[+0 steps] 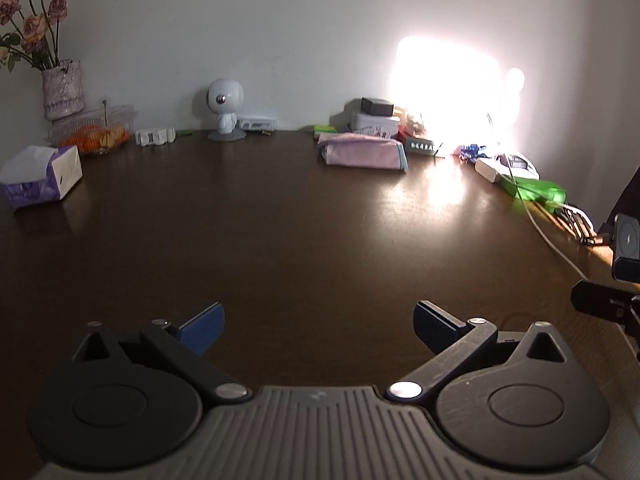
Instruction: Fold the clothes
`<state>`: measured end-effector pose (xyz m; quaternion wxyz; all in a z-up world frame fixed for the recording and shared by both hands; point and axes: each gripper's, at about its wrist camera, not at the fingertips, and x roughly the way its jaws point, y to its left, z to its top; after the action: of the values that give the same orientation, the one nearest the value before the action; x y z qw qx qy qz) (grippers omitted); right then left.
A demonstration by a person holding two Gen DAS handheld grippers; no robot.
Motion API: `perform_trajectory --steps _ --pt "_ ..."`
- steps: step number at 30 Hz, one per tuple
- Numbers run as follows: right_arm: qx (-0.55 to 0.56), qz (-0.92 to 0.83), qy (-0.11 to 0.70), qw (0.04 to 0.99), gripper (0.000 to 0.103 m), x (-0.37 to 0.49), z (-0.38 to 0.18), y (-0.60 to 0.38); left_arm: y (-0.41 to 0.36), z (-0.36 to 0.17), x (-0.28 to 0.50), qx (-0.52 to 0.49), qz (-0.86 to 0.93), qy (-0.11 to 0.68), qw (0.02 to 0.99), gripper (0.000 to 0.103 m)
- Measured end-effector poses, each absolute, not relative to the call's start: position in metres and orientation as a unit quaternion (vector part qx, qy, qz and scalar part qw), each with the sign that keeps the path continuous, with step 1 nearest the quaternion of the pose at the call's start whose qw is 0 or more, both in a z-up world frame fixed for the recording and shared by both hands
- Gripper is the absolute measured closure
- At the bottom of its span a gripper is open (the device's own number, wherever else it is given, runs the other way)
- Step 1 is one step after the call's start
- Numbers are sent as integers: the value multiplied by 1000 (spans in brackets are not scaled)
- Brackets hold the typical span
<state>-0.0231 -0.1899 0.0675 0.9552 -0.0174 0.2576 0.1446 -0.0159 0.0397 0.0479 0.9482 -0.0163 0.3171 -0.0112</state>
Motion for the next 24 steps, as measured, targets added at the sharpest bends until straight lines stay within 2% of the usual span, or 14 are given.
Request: perform_trajectory --steps 3,6,15,17,24 --pt "-6 139 295 945 13 -29 38 -176 40 34 -23 -1 -7 325 946 0" --pt "-10 115 296 948 13 -34 22 -166 40 25 -24 10 2 325 945 0" --pt "-4 75 331 941 10 -13 0 -163 39 8 -12 14 26 345 938 0" --pt "-14 65 338 939 1 -11 -2 -161 40 8 -9 10 29 346 938 0" --pt "-11 54 341 938 0 -1 -3 -156 35 8 0 3 24 349 937 0"
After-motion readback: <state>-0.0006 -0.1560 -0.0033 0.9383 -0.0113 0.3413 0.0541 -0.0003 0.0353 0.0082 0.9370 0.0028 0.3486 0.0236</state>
